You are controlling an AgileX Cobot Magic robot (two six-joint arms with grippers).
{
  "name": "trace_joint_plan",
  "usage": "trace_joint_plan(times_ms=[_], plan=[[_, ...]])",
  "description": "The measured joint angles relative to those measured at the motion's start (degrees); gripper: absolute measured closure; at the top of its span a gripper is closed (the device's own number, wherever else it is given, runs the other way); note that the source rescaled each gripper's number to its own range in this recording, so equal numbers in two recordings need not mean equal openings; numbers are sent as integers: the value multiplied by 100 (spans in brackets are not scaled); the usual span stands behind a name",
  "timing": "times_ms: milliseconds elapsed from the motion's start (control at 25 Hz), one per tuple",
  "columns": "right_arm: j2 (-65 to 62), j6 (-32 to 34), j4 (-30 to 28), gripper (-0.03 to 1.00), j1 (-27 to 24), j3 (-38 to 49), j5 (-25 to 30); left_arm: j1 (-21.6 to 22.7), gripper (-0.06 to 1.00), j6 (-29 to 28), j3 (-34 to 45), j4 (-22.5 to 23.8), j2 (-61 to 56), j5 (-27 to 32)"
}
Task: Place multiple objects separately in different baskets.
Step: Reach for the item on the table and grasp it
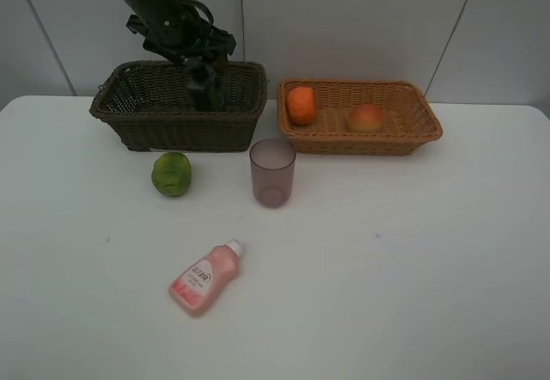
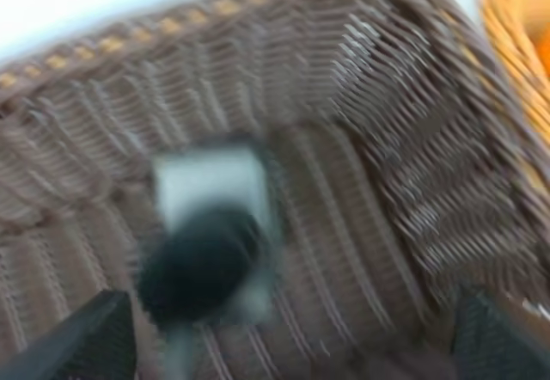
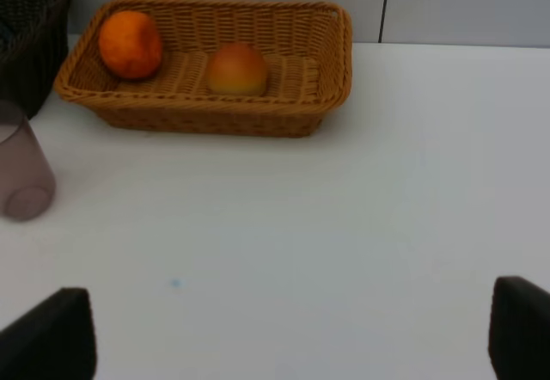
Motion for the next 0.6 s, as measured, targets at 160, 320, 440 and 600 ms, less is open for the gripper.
trace_joint_plan(times_ms=[160, 320, 440, 600], plan=[[0, 0, 0, 0, 0, 0, 0, -389, -1, 206, -7, -17, -90, 438], [0, 0, 0, 0, 0, 0, 0, -843, -2, 480, -7, -23, -90, 710], [0, 0, 0, 0, 0, 0, 0, -1190, -5, 769, -7, -70, -90, 826], [0, 0, 0, 0, 0, 0, 0, -1621, -5, 1150, -7, -153, -76, 962]])
